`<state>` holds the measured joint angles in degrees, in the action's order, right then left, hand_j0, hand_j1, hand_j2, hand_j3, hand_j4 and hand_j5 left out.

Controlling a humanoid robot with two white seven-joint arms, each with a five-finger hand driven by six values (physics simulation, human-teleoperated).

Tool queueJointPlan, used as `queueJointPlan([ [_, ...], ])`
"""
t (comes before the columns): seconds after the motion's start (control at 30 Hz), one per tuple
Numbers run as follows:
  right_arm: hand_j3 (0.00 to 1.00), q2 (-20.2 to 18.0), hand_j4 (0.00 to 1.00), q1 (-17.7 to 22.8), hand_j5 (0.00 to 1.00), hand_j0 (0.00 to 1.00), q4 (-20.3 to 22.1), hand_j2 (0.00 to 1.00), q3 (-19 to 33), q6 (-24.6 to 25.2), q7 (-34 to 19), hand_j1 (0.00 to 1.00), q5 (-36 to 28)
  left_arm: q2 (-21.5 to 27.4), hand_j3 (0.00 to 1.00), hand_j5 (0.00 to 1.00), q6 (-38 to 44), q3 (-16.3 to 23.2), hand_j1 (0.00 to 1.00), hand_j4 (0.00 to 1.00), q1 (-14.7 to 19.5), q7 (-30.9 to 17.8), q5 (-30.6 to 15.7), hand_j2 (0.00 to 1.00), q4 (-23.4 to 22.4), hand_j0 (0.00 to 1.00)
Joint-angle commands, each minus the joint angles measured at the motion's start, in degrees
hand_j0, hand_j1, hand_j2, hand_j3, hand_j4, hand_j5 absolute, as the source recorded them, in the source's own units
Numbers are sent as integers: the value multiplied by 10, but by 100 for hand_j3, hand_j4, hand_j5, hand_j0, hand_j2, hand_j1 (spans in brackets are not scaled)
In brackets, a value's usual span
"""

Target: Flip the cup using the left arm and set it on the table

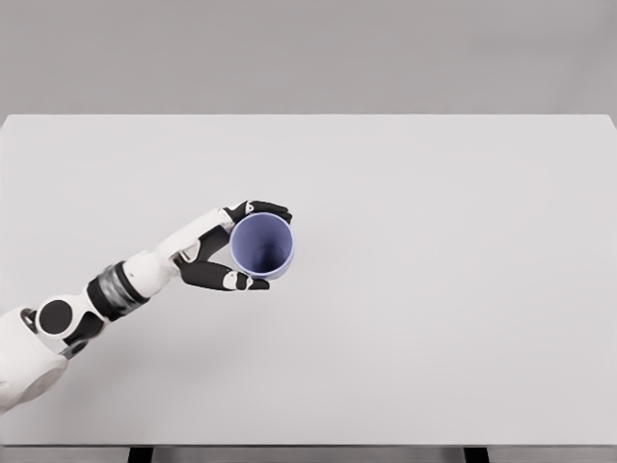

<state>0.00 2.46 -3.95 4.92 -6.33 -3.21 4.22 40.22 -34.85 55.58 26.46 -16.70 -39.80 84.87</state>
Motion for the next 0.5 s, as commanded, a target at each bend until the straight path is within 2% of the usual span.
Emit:
queueJointPlan([
  [0.0,100,0,100,0,100,100,0,100,0,0,0,100,0,-9,84,84,0,5,84,84,0,0,-2,84,-16,84],
  [0.47,100,0,100,0,100,100,0,100,0,0,0,100,0,-33,84,84,0,11,84,84,0,0,-1,84,-45,84],
])
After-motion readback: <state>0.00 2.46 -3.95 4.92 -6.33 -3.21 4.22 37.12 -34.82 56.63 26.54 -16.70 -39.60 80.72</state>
